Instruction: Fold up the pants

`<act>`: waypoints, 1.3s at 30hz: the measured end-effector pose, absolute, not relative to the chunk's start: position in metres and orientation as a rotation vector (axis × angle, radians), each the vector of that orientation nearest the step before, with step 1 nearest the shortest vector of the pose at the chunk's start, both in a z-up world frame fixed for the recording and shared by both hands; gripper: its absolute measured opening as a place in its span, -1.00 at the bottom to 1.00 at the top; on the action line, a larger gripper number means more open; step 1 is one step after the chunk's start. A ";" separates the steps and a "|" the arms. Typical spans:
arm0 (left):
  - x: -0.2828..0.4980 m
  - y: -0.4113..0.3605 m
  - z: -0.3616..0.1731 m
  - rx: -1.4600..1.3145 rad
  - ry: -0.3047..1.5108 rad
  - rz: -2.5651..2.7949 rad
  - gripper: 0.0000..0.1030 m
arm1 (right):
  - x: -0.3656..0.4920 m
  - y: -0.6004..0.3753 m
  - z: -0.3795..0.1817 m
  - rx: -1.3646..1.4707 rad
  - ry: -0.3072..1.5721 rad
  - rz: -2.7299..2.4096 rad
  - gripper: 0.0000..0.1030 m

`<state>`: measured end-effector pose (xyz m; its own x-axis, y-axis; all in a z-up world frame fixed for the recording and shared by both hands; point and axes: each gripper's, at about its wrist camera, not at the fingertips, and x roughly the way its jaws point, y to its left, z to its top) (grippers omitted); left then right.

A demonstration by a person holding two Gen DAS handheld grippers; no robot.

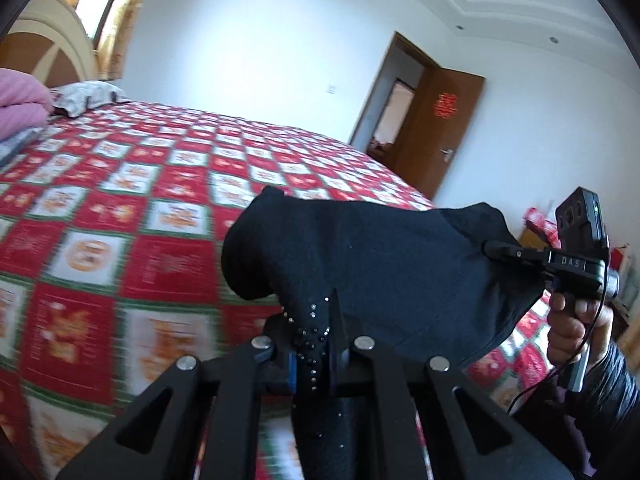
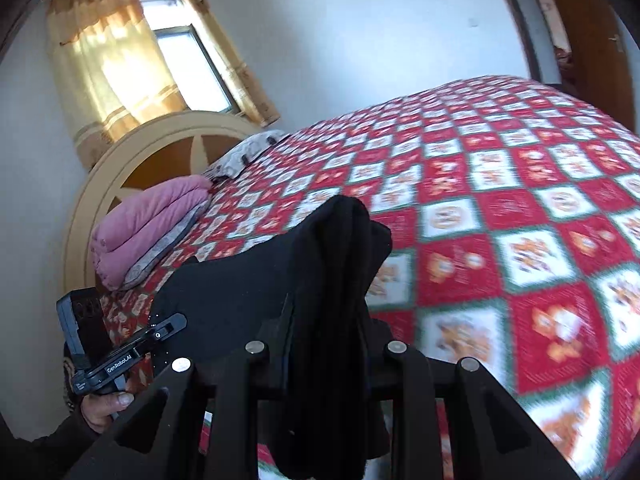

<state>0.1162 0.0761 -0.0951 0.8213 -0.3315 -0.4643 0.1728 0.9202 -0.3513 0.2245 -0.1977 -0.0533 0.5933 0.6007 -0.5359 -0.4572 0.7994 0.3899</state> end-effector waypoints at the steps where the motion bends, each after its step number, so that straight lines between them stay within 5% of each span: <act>1: 0.116 0.086 -0.094 -0.298 0.545 -0.248 -0.79 | 0.233 -0.187 -0.053 0.219 0.715 0.639 -0.50; 22: 0.160 0.220 -0.129 -0.262 0.626 0.001 -0.73 | 0.367 0.018 -0.096 0.153 0.926 0.804 -0.50; 25: 0.163 0.224 -0.144 -0.267 0.651 0.028 -0.32 | 0.383 0.022 -0.121 0.177 0.986 0.775 -0.45; 27: 0.161 0.225 -0.148 -0.259 0.647 0.067 0.19 | 0.392 0.016 -0.134 0.215 1.014 0.745 -0.38; 32: 0.157 0.225 -0.152 -0.232 0.649 0.103 0.52 | 0.405 -0.006 -0.155 0.316 1.054 0.710 -0.15; 39: 0.156 0.228 -0.156 -0.222 0.662 0.168 0.81 | 0.402 -0.016 -0.154 0.278 1.036 0.677 -0.11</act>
<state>0.1564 0.2284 -0.1556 0.7768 0.0837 -0.6241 -0.2242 0.9629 -0.1499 0.4017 -0.0160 -0.1541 0.3318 0.6354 -0.6972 -0.3840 0.7661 0.5155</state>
